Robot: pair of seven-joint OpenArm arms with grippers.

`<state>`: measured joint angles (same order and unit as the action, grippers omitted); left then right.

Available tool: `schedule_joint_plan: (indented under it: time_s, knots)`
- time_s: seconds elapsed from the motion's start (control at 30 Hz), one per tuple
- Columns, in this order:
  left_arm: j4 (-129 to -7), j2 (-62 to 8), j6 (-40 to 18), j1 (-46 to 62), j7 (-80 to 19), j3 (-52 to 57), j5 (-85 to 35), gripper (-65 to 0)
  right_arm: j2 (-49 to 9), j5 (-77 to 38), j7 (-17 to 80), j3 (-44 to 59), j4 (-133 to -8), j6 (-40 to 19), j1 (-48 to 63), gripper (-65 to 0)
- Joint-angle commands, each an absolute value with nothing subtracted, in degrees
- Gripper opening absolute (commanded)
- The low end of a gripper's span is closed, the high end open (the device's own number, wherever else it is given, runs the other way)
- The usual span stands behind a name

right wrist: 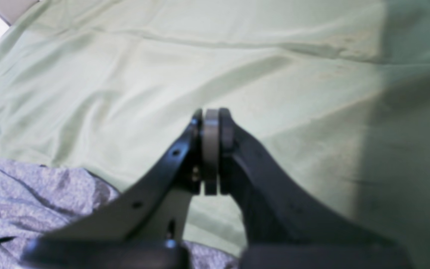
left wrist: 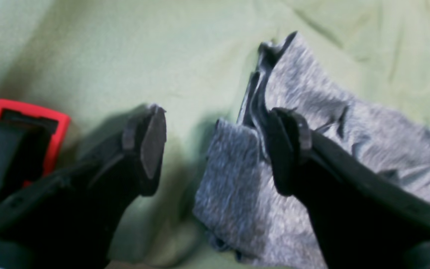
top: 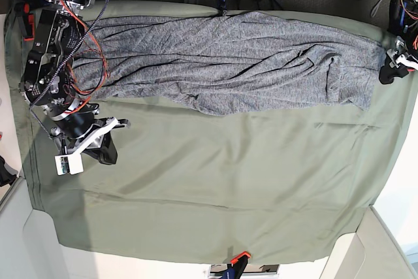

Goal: Fold the T-shirt properly
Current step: 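Hold the shirt end with the left gripper, right gripper parked, then pull the shirt end with the left gripper to straighten the strip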

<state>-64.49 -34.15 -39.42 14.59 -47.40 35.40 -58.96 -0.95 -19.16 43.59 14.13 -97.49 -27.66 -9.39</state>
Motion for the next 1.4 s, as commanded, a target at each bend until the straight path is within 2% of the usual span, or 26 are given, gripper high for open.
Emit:
schedule_joint_plan:
  time_s: [0.0,0.27,0.53,1.37]
  knots:
    - [-64.6,-33.8,-40.0,14.1,-48.5,34.1,-61.6,-20.7,-1.2,-20.2,42.3,14.1,-98.5,-27.9,-10.6,-65.0]
    - [-64.6,-33.8,-40.0,14.1,-50.5,32.4,-63.7,-20.7,-1.2,-20.2,42.6,14.1,-98.5,-27.9,-10.6,-65.0]
    - [-64.9,-36.1,-40.0,14.1,-59.9,32.4,-79.8,-20.7,-1.2,-20.2,42.8,14.1,-98.5,-27.9,-10.6,-65.0]
    - [-65.2,-38.1,-40.0,10.6,-57.7,32.4,-70.7,-20.7,-1.1,-22.1,43.1,14.1,-98.5,-27.9,-8.8,-65.0]
